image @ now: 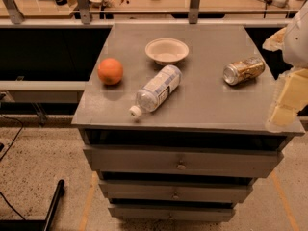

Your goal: Place orange can into paper bowl

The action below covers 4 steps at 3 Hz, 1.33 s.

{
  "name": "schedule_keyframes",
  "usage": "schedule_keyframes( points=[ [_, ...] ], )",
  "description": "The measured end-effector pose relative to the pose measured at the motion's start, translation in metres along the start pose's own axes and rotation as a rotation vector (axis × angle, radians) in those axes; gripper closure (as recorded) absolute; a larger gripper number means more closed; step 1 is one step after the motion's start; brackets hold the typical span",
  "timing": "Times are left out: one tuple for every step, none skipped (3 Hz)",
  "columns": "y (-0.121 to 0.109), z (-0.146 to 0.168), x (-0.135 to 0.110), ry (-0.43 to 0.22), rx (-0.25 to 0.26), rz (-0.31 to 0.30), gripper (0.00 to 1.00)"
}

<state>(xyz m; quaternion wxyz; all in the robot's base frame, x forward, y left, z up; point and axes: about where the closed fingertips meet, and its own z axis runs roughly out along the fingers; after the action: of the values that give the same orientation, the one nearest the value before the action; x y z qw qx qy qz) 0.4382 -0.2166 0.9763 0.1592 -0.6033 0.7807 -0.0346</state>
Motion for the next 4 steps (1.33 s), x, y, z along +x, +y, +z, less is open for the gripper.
schedule_keyframes(
  points=[
    [0.000, 0.000, 0.000, 0.000, 0.000, 0.000, 0.00],
    [-0.023, -0.001, 0.009, 0.039, 0.038, -0.047, 0.00],
    [-0.068, -0.005, 0.036, 0.091, 0.055, -0.130, 0.00],
    [-0.114, 0.016, 0.058, 0.096, -0.012, -0.232, 0.00]
  ],
)
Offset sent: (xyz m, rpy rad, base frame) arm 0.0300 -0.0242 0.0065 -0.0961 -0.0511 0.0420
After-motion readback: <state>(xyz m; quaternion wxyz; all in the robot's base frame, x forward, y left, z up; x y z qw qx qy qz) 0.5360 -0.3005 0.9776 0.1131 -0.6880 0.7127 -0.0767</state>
